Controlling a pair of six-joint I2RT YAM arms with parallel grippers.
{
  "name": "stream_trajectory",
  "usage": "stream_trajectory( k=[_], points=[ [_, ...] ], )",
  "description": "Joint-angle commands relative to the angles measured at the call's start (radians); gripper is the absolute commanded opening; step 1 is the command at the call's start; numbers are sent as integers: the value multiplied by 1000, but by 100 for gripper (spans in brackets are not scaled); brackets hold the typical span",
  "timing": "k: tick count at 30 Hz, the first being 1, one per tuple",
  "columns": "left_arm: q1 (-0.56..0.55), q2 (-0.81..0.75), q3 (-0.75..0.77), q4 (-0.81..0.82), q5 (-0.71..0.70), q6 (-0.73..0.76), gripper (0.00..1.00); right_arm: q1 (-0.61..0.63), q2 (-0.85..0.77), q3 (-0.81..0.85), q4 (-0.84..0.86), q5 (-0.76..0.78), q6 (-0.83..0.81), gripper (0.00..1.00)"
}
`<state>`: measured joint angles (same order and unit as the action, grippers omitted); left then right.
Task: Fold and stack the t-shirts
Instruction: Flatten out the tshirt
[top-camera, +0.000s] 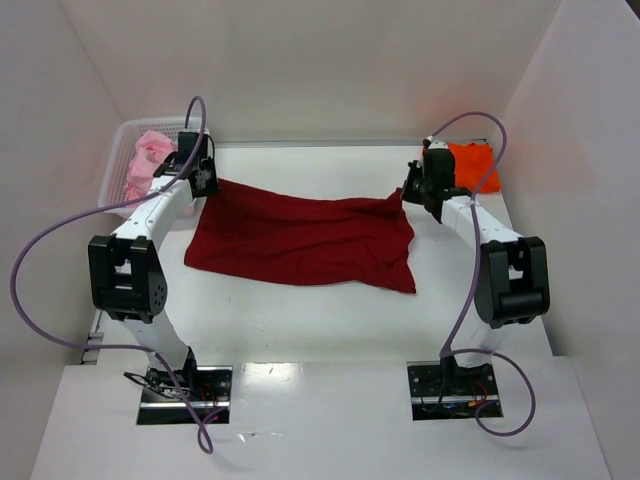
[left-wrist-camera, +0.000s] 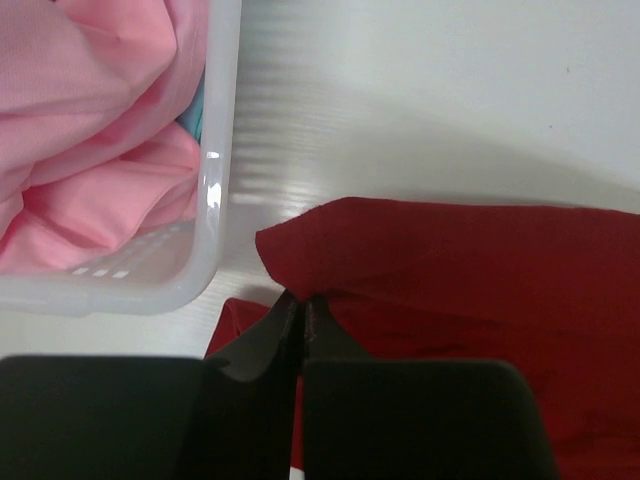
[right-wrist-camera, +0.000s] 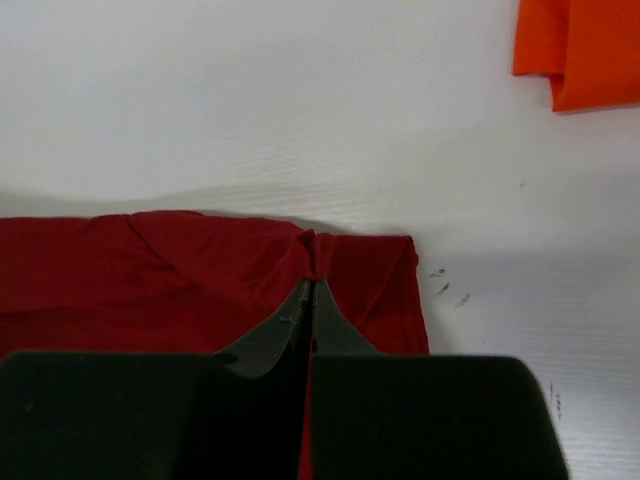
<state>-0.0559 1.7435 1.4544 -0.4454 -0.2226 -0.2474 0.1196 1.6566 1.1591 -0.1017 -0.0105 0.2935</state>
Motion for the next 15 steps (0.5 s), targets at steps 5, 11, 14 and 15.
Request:
stream_trajectory(
  k=[5,11,14,15],
  points=[
    [2,68,84,45,6,-26,0,-8,48,90,94,-261,-62,1],
    [2,100,103,45,16,-26,0,41,84,70,85,-270,-62,1],
    [2,109,113,45,25,-26,0,63,164,102,19,-270,-99,1],
    [2,110,113,45,25,-26,0,63,182,128,-1,-270,-109,2]
  ],
)
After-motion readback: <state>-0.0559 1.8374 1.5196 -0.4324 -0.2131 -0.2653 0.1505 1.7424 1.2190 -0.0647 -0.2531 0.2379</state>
